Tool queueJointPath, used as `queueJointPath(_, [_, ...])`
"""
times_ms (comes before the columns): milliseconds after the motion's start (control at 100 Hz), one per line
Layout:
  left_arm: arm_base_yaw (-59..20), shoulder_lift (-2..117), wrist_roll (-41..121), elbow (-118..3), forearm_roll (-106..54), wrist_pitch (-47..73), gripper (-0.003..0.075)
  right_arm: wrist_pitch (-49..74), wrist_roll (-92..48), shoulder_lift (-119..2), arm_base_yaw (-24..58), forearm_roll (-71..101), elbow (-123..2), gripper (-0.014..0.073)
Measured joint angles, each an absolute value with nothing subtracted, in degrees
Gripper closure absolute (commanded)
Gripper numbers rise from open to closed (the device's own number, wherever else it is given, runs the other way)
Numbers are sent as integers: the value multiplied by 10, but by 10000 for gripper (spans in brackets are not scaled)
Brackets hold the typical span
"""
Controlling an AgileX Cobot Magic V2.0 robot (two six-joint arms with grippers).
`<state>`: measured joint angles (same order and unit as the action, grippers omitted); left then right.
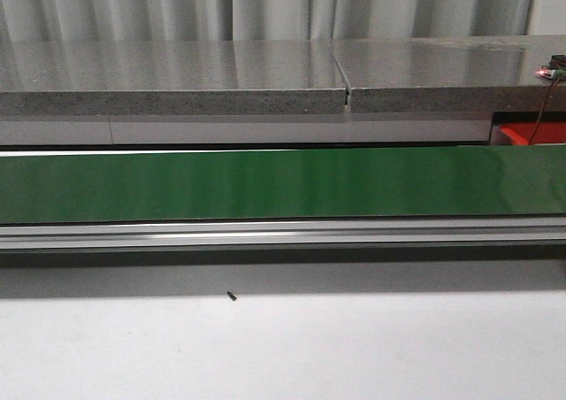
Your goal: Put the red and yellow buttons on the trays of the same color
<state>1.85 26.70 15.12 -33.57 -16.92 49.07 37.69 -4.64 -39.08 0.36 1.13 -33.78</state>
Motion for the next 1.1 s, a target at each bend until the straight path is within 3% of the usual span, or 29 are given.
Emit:
queueJointPath(380, [18, 267, 151, -336, -169, 491, 741, 379, -46, -241, 4, 11, -264, 659])
queueJointPath(1100, [18, 267, 151, -336, -169, 491, 741, 385, -45, -233, 4, 11, -264, 659])
